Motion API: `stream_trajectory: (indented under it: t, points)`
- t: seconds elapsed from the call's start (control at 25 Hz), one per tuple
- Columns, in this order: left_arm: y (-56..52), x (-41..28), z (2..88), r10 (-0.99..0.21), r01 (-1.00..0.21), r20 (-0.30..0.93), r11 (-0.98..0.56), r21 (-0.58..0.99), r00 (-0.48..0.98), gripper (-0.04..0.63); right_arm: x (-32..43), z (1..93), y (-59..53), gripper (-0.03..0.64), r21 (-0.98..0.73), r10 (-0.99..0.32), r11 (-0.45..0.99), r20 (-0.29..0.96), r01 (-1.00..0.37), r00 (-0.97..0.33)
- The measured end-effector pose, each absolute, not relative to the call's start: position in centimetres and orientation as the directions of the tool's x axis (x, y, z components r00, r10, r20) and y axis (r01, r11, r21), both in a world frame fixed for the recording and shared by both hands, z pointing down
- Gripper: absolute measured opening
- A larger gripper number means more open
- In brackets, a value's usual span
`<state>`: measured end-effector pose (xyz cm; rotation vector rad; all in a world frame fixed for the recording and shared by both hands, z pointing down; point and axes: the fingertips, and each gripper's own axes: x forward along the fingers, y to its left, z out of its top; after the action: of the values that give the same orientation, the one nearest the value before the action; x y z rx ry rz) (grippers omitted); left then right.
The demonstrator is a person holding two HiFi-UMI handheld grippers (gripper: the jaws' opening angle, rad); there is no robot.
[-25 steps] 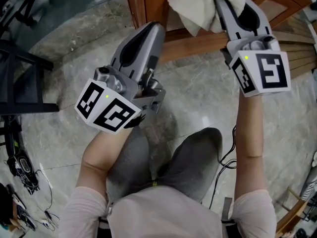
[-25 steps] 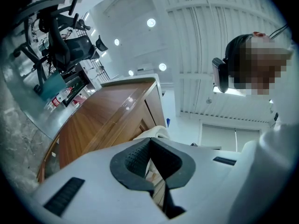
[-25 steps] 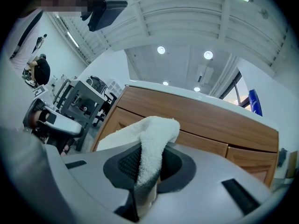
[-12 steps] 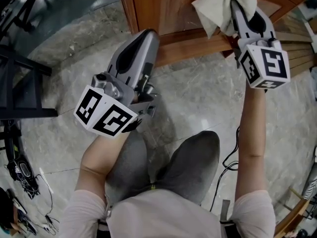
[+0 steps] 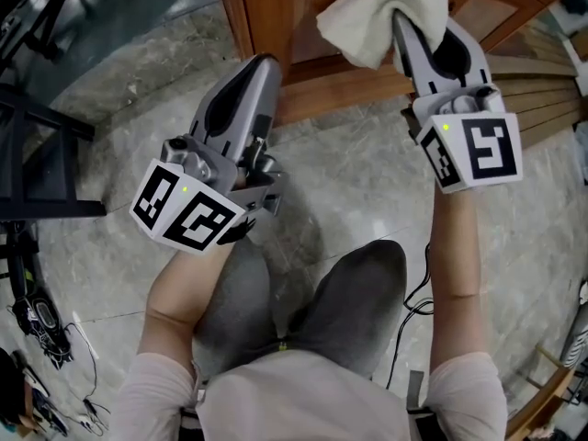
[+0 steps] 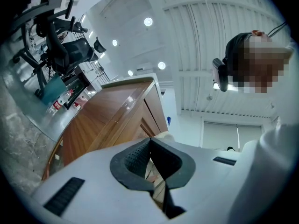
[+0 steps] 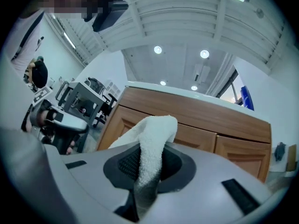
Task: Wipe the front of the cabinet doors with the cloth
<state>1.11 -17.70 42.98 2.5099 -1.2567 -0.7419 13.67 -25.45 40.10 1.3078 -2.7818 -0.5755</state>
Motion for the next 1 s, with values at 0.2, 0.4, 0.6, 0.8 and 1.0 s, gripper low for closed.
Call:
stream_trajectory:
  t: [0.2,0.4,0.6,0.8,1.0]
  points:
    - [-16.8,-0.8,42.8,-0.813,-0.697,-0.334,-0.582,0.42,0.477,0.018,7.7,41.4,-21.4,0.071,0.313,-0.646,0.694,-0.13,-0.649,-0.753]
    - [-15.9,-2.8,42.5,-0.824,-0.716,-0.339,-0.564,0.412,0.454,0.018,3.0,43.5,-20.7,0.071,0.357,-0.593,0.728,-0.101,-0.586,-0.798]
    - [-14.9,-3.4,42.8,-0.818,-0.715,-0.332,-0.574,0.4,0.47,0.018,2.9,43.9,-22.0,0.071,0.333,-0.623,0.711,-0.11,-0.62,-0.774]
    - [-15.0,-3.1,43.1,-0.815,-0.711,-0.326,-0.578,0.401,0.479,0.018,4.6,44.3,-23.4,0.071,0.344,-0.66,0.678,-0.102,-0.649,-0.744]
    - [-15.8,-2.3,43.6,-0.816,-0.709,-0.317,-0.578,0.404,0.484,0.018,7.3,44.6,-25.1,0.071,0.34,-0.702,0.644,-0.096,-0.686,-0.706]
